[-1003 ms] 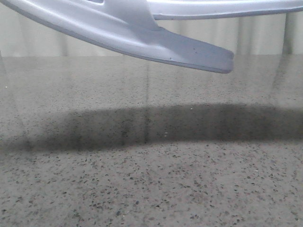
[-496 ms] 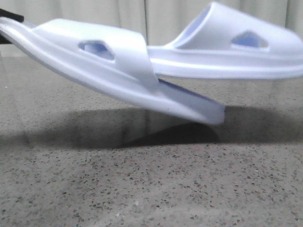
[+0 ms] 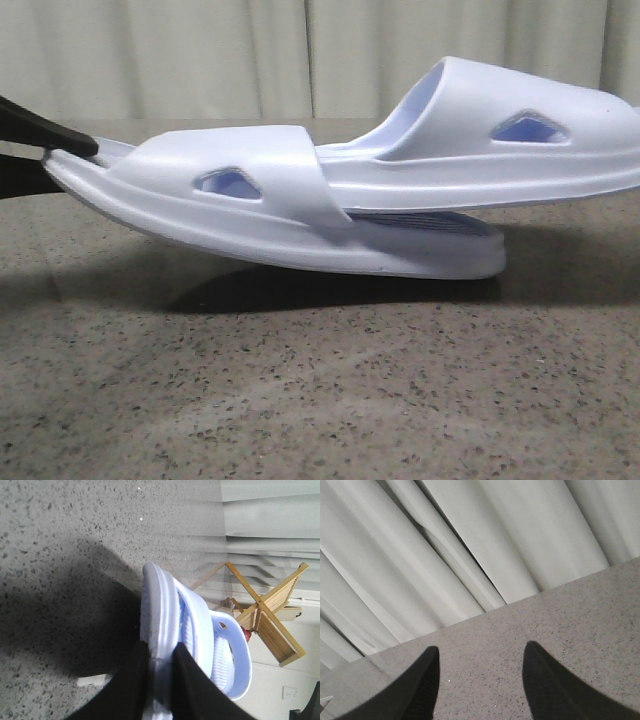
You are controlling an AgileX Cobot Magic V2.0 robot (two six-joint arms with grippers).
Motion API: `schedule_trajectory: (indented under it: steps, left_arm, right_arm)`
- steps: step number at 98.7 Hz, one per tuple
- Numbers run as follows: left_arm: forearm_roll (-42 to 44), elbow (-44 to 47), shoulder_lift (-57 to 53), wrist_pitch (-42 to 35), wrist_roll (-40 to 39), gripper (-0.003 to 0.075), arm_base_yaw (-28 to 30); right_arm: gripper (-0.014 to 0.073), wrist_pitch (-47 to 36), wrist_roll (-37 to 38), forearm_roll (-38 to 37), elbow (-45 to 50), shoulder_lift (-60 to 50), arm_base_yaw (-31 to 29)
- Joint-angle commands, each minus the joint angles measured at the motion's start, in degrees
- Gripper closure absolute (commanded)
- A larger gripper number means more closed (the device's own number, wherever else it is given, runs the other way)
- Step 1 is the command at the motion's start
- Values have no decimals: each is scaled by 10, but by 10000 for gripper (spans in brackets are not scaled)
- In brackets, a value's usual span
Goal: Insert blue slippers together front up
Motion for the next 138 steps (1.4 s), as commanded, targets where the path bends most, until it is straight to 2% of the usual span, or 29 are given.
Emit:
schedule_trajectory:
  steps: [1, 14, 41, 50, 83, 103, 119, 138]
  left_arm:
    - [-51, -20, -5, 27, 18, 703, -5]
    - [-51, -20, -5, 27, 21, 665, -5]
    - [-51, -20, -5, 14, 49, 402, -5]
    - [-51, -20, -5, -16, 68, 353, -5]
    - [-51, -20, -5, -132, 165, 351, -4]
    - [-51, -34, -13, -198, 265, 351, -4]
    - [-51, -62, -62, -245, 350, 351, -4]
    - [-42, -71, -173, -290, 449, 351, -4]
  right_arm:
    - [274, -6, -10, 7, -16, -3, 0]
    - [274, -5, -10, 7, -16, -3, 0]
    - [274, -4, -10, 7, -16, -3, 0]
    - [274, -4, -10, 7, -16, -3, 0]
    - [274, -11, -11, 7, -16, -3, 0]
    - [274, -16, -45, 4, -16, -3, 0]
    - [274, -49, -52, -58, -16, -4, 0]
    - [274, -53, -53, -142, -16, -6, 0]
